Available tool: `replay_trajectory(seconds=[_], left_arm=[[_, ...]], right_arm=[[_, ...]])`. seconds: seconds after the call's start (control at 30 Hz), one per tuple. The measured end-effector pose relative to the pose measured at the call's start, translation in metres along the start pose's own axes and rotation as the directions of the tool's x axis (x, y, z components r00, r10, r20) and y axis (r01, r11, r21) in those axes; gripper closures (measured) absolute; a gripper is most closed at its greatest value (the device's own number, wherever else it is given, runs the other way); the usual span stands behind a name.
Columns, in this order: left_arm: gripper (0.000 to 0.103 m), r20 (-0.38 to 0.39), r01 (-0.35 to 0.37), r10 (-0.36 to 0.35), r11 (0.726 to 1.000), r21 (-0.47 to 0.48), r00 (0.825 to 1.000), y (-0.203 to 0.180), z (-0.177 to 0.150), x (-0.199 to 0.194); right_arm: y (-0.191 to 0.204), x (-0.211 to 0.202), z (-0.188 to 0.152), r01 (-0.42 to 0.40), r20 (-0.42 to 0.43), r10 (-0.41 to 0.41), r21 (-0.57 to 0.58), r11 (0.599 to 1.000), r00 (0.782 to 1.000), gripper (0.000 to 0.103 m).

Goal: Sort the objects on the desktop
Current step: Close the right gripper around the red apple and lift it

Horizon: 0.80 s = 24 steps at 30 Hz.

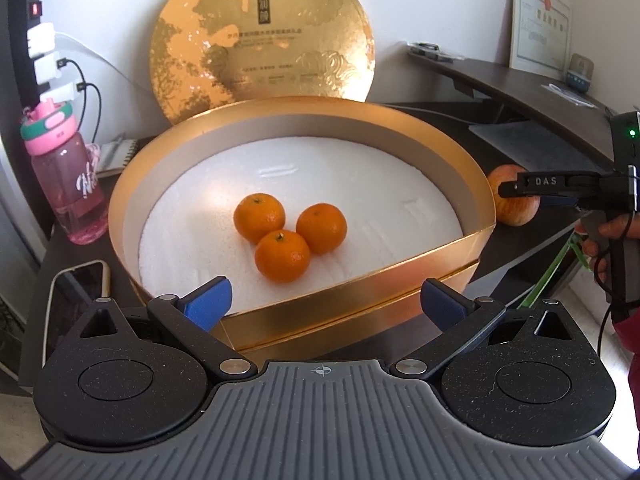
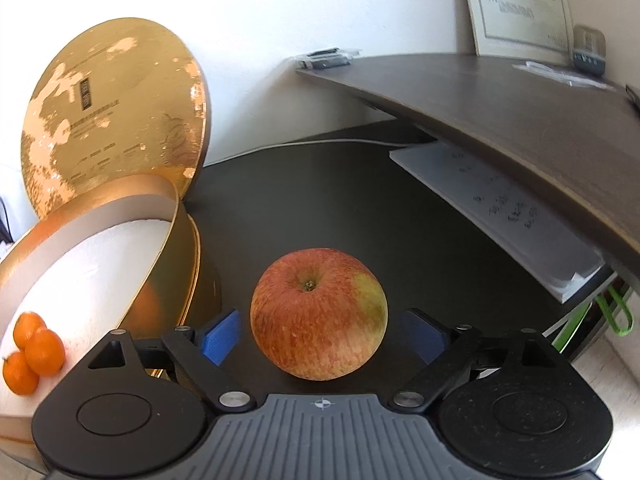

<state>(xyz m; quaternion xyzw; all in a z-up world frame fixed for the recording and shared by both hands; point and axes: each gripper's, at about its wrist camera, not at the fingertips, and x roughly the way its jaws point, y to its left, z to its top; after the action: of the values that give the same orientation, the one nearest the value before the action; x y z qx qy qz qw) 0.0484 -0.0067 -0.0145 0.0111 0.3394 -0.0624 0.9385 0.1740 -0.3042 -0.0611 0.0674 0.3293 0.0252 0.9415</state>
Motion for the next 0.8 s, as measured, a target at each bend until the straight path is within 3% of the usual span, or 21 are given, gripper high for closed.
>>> replay_trajectory(seconds=[0.33, 0.8], left_arm=[[0.000, 0.003, -0.011, 0.011, 1.000, 0.012, 1.000, -0.006, 0.001, 0.000], [0.000, -0.003, -0.020, 0.020, 1.000, 0.016, 1.000, -0.012, 0.002, 0.003]], right_arm=[[0.006, 0.000, -0.008, 0.018, 0.048, -0.014, -0.081, 0.997, 0.999, 0.013], [0.006, 0.003, -0.011, 0.027, 0.050, -0.024, -0.067, 0.997, 0.998, 0.013]])
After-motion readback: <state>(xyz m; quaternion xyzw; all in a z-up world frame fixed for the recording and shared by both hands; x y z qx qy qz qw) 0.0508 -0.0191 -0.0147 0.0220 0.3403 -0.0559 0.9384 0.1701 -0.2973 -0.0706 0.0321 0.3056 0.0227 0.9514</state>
